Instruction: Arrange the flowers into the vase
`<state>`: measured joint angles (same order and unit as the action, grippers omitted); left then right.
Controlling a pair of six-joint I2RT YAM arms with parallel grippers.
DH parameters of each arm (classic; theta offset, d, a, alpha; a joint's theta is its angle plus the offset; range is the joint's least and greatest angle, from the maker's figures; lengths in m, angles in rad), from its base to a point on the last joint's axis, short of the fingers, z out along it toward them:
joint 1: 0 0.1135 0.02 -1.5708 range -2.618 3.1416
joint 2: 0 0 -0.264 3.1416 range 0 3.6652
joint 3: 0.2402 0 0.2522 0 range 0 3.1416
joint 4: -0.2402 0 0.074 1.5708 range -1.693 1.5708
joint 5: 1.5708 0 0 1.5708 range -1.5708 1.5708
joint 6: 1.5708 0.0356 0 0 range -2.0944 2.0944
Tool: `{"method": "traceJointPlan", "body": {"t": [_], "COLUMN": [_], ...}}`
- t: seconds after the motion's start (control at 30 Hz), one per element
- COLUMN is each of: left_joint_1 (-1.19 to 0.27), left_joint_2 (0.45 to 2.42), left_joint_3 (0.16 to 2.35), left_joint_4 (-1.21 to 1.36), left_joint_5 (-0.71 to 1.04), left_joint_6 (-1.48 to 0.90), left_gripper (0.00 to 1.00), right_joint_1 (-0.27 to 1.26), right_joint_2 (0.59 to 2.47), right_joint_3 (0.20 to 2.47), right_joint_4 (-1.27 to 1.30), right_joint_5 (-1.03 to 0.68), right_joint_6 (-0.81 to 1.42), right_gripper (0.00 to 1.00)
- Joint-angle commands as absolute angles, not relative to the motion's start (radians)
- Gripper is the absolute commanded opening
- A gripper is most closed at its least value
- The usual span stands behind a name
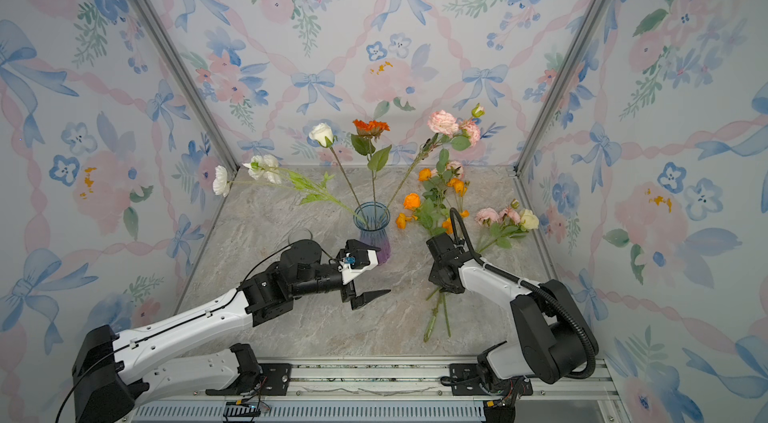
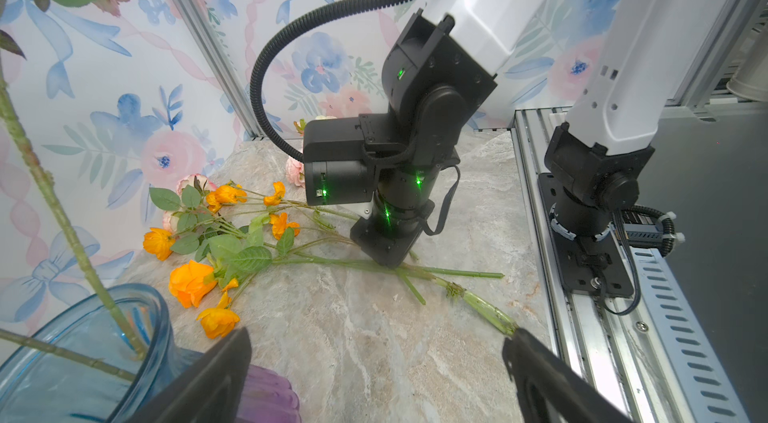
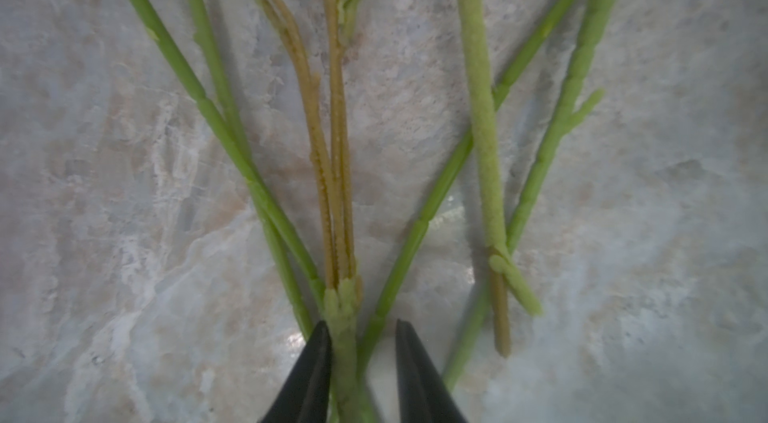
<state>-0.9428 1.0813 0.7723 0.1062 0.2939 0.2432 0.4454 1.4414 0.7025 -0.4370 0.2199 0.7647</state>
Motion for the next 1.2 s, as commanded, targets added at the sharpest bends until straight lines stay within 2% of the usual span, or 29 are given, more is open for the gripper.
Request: {"method": "traceJointPlan", "body": {"t": [0.0,0.27,0.4,0.77,1.0,1.17], "left_joint_1": [-0.948,-0.948,-0.948,-0.949,-0.949,-0.949], "left_joint_2": [1.085,1.086,1.082,1.069,1.063,1.048], "left_joint_3": [0.791,0.795,0.797,0.798,0.801,0.802], "left_joint_4": [0.092,0.087,0.086,0.083,0.08,0.079], "left_joint_5": [0.284,0.29,0.289,0.291,0.288,0.291], "left_joint_6": [0.262,0.263,0.264,0.264,0.265,0.267], "left_gripper": [0.98,0.98,0.98,0.98,0.98,0.98], "right_joint_1": [0.436,0.439,0.442,0.487,0.499,0.493], "right_joint_2": [1.46,1.446,1.43,1.36,1.258,1.171], "right_joint_3": [0.726,0.736,0.746,0.82,0.87,0.989], "right_joint_4": [-0.423,-0.443,-0.464,-0.594,-0.697,-0.847], "right_joint_5": [0.212,0.216,0.224,0.283,0.31,0.34], "right_joint_6": [0.753,0.746,0.744,0.706,0.674,0.578], "right_gripper": [0.27,0.2,0.12,0.0,0.0,0.0]}}
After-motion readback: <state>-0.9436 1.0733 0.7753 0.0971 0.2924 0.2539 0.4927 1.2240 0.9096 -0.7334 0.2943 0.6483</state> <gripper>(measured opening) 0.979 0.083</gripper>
